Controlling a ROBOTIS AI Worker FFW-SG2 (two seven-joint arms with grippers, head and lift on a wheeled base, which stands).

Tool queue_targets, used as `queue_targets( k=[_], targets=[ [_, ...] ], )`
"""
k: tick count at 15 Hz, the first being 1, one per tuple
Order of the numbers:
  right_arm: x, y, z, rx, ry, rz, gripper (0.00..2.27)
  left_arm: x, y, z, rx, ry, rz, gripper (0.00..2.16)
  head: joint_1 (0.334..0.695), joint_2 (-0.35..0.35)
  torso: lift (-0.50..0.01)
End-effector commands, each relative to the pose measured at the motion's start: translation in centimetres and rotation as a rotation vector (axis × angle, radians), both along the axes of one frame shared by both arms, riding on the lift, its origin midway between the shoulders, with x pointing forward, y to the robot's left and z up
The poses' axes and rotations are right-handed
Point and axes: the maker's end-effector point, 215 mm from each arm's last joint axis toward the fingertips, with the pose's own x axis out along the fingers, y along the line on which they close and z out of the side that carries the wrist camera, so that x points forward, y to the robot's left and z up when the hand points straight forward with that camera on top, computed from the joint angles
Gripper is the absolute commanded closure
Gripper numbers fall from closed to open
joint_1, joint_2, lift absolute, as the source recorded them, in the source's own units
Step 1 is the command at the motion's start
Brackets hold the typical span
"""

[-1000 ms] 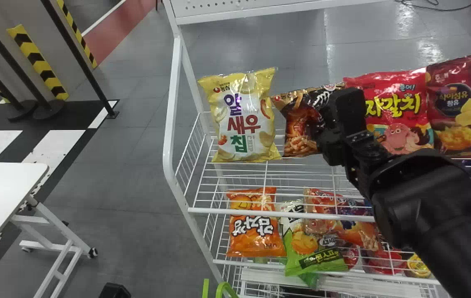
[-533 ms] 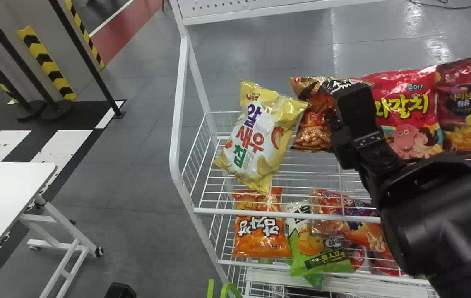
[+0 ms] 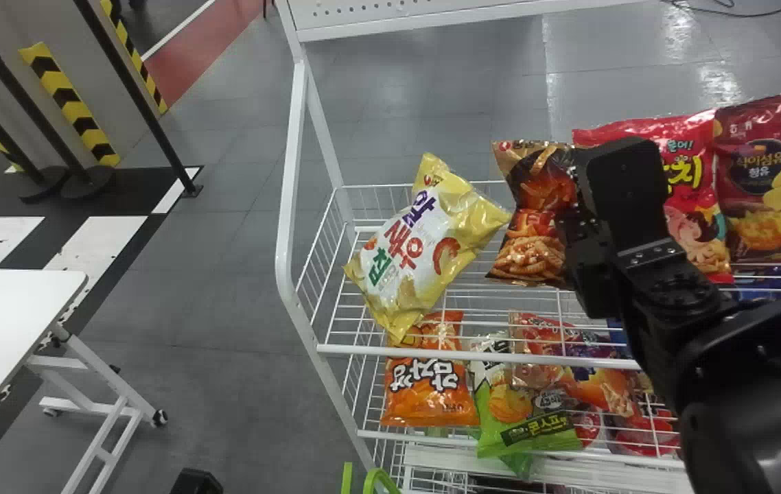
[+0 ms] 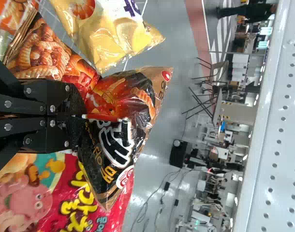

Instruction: Hold basket handle with left hand then pick spicy shrimp crackers with right hand and place into basket

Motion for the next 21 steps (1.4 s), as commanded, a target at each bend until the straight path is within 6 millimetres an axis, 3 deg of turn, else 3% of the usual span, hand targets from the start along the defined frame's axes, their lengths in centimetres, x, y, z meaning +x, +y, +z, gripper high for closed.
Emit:
queue_targets(
  k=[1,5,7,10,14,15,21],
  targets=[
    [-2.8,-1.6,-0.4,-0.020,0.071,-0.016,2.25,-0.1,-0.1,0.1,-0.007,0.002,-0.003,2.13,0.695,0.267,-0.007],
    [-9.3,-5.7,-3.6,-0.101,0.299,-0.048,2.25,0.0,-0.1,0.1,-0.006,0.000,-0.005,2.13,0.695,0.233,-0.007],
    [-11.0,-5.4,-3.7,-0.068,0.322,-0.010,2.25,0.0,-0.1,0.0,-0.003,-0.001,-0.005,2.13,0.695,0.217,-0.007],
    [-13.9,-3.3,-4.4,-0.003,0.368,0.071,2.25,0.1,-0.4,0.0,-0.004,-0.003,-0.012,2.13,0.695,0.218,-0.007],
    [-17.5,1.2,-4.4,0.030,0.392,0.189,2.25,0.1,-0.5,-0.1,-0.005,-0.001,-0.009,2.13,0.695,0.286,-0.007],
    [-18.5,2.3,-4.6,0.033,0.401,0.216,2.25,0.1,-0.4,-0.1,-0.005,0.000,-0.008,2.13,0.695,0.338,-0.007],
    [-24.1,4.4,-7.1,0.010,0.476,0.309,2.25,0.3,-0.3,-0.1,-0.005,-0.002,-0.003,2.13,0.695,0.350,-0.007]
  ],
)
